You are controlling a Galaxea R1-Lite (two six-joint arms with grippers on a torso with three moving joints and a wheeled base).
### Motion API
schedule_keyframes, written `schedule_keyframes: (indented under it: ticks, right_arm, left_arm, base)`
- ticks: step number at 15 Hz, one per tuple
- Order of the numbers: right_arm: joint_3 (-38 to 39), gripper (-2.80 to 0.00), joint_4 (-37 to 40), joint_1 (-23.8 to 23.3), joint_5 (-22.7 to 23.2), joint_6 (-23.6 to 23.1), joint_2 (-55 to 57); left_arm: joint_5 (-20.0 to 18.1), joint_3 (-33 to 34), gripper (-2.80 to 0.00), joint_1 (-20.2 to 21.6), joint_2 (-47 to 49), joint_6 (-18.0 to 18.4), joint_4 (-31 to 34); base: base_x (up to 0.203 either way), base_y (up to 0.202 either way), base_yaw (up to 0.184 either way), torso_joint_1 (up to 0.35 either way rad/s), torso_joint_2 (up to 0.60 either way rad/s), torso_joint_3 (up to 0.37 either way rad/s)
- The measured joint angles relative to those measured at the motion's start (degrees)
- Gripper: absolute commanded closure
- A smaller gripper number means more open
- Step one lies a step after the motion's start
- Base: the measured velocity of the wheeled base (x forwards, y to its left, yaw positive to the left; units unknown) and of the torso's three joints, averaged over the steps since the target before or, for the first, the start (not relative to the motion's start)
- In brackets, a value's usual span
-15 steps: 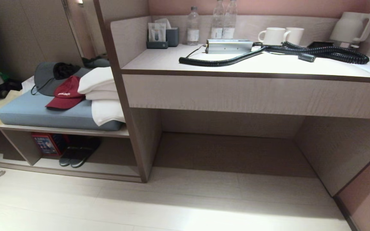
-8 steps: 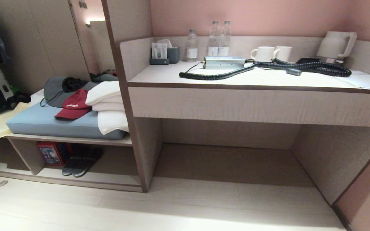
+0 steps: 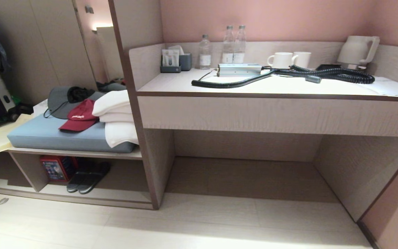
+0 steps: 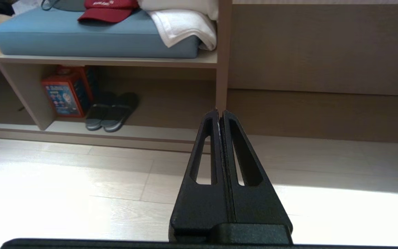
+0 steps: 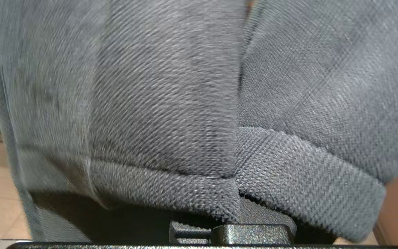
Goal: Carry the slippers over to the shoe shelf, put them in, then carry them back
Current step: Place the slippers into the shoe cabinet
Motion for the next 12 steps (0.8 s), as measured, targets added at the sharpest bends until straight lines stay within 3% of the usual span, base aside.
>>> schedule_keyframes:
  ticks: [12]
  right_arm:
    - [0.0,0.0,0.0,0.0,0.1,0.0,0.0]
  left_arm:
    - [0.0,0.0,0.0,0.0,0.0,0.0,0.0]
  base:
    - [0.0,0.197,-0.003,0.002,0.0,0.003]
